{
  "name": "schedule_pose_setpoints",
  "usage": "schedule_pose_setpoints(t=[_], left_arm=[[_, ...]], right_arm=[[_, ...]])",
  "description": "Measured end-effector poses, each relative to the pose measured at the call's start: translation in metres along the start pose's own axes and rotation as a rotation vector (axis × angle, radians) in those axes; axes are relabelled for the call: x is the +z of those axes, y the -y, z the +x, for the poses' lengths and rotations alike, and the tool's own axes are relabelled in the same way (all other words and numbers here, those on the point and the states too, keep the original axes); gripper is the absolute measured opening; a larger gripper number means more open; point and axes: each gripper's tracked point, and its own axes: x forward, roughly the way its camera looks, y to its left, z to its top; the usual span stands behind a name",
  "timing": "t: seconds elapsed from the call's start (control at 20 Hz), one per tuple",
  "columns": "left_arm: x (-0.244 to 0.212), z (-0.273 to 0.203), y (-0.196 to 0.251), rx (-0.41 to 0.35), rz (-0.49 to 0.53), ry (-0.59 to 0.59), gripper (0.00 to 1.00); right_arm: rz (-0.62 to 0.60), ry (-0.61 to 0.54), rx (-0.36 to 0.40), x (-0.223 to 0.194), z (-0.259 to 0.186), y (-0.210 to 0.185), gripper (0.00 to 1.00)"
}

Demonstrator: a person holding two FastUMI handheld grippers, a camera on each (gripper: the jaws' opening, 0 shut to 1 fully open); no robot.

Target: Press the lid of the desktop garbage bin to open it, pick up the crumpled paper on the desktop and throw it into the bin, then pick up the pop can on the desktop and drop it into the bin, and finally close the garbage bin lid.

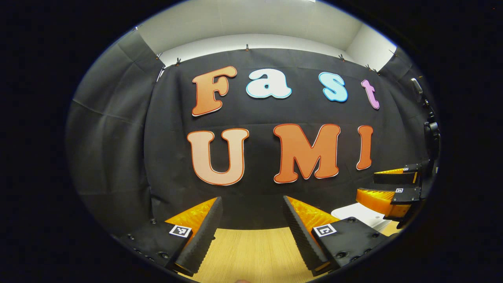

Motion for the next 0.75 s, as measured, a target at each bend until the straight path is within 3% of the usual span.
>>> schedule_pose_setpoints(t=[0.2, 0.75], left_arm=[[-0.004, 0.001, -0.009, -0.005, 0.026, -0.004, 0.96], [-0.026, 0.018, -0.037, -0.077, 0.070, -0.010, 0.98]], right_arm=[[-0.003, -0.011, -0.007, -0.004, 0.003, -0.009, 0.99], [0.045, -0.044, -0.133, -0.014, 0.018, -0.020, 0.99]])
